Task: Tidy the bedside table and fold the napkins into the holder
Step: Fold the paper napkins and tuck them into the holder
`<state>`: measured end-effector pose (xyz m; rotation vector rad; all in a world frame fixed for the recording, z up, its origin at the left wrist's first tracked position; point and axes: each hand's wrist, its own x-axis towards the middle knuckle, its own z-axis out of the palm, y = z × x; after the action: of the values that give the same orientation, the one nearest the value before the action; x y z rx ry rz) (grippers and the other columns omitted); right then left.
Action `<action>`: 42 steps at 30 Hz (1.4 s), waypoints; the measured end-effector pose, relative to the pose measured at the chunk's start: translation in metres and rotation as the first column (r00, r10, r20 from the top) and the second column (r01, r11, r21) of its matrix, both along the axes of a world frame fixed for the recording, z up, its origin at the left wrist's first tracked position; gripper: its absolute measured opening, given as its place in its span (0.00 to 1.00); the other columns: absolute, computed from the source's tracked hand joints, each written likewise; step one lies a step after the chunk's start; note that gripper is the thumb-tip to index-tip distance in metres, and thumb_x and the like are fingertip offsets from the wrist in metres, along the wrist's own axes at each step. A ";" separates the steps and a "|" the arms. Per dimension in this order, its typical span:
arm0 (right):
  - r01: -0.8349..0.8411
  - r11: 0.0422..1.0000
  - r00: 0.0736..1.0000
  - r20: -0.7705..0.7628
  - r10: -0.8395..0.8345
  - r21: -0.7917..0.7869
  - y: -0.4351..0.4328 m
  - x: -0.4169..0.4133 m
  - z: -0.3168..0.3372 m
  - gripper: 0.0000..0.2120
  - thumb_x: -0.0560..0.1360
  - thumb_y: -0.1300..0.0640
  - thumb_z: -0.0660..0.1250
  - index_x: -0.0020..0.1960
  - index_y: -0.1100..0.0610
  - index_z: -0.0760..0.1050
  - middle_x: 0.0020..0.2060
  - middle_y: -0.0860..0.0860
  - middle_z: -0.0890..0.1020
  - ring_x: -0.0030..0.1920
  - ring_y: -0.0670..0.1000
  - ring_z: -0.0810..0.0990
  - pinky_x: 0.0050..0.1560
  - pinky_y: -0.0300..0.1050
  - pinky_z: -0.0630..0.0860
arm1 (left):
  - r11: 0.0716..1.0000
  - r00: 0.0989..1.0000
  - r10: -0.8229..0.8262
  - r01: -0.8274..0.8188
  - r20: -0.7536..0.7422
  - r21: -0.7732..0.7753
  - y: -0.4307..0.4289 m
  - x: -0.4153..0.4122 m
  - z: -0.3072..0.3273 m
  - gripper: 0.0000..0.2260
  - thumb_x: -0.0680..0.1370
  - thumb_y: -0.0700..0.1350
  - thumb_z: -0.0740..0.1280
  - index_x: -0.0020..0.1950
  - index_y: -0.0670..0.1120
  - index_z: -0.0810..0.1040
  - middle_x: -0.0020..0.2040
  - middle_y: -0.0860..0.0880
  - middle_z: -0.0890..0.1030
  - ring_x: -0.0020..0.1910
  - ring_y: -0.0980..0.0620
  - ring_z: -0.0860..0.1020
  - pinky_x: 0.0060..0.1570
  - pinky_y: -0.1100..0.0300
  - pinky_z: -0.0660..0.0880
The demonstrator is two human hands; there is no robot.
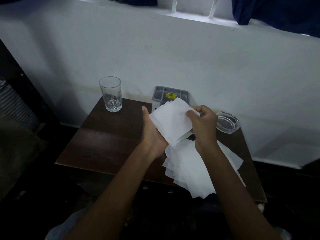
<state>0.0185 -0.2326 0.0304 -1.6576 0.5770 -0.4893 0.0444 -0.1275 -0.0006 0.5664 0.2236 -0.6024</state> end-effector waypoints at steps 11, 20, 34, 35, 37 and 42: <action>-0.221 0.925 0.973 -0.138 0.187 -0.310 -0.026 0.001 0.011 0.08 0.68 0.65 0.69 0.45 0.56 0.75 0.37 0.50 0.80 0.39 0.49 0.78 0.41 0.40 0.74 | 0.995 0.994 -0.075 0.069 0.082 0.078 0.002 -0.005 -0.001 0.08 0.81 0.42 0.58 0.55 0.43 0.74 0.45 0.44 0.83 0.45 0.47 0.81 0.47 0.51 0.78; -0.138 0.978 0.990 -0.046 0.132 -0.159 -0.057 -0.005 0.019 0.10 0.76 0.56 0.64 0.55 0.56 0.78 0.48 0.51 0.81 0.52 0.52 0.80 0.47 0.41 0.73 | 0.949 0.968 -0.252 0.245 0.014 0.197 0.005 -0.002 -0.005 0.09 0.79 0.45 0.61 0.53 0.43 0.78 0.46 0.45 0.85 0.49 0.45 0.80 0.48 0.51 0.76; -0.551 0.832 0.810 -0.280 0.515 -0.063 -0.054 -0.010 0.018 0.16 0.75 0.57 0.65 0.62 0.47 0.70 0.57 0.51 0.78 0.57 0.53 0.77 0.60 0.52 0.73 | 0.775 0.830 -0.539 0.422 0.144 0.469 0.004 -0.007 -0.004 0.10 0.77 0.34 0.62 0.56 0.41 0.77 0.49 0.45 0.82 0.47 0.47 0.80 0.51 0.54 0.77; -0.612 0.786 0.764 -0.327 0.556 -0.094 -0.054 -0.011 0.018 0.23 0.73 0.63 0.67 0.65 0.50 0.68 0.56 0.52 0.78 0.58 0.53 0.77 0.59 0.51 0.74 | 0.723 0.788 -0.597 0.448 0.149 0.525 0.004 -0.009 -0.004 0.10 0.77 0.34 0.62 0.56 0.41 0.77 0.49 0.45 0.81 0.47 0.48 0.80 0.51 0.55 0.76; -0.718 0.687 0.659 -0.428 0.618 -0.112 -0.054 -0.013 0.017 0.30 0.70 0.69 0.69 0.69 0.54 0.65 0.51 0.54 0.80 0.56 0.53 0.78 0.56 0.49 0.76 | 0.643 0.711 -0.686 0.493 0.155 0.586 0.005 -0.012 -0.003 0.13 0.77 0.33 0.61 0.60 0.42 0.75 0.51 0.46 0.80 0.49 0.48 0.79 0.52 0.56 0.75; -0.810 0.585 0.509 -0.560 0.653 -0.054 -0.051 -0.013 0.014 0.33 0.67 0.72 0.69 0.66 0.49 0.67 0.50 0.62 0.82 0.49 0.58 0.82 0.44 0.43 0.80 | 0.582 0.612 -0.770 0.555 0.182 0.594 0.007 -0.012 -0.003 0.19 0.77 0.32 0.61 0.65 0.48 0.71 0.53 0.48 0.79 0.52 0.49 0.78 0.51 0.57 0.76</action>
<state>0.0050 -0.2835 0.0443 -2.1619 0.0637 0.5488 0.0325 -0.1204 -0.0033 1.3002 -0.3113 -1.1803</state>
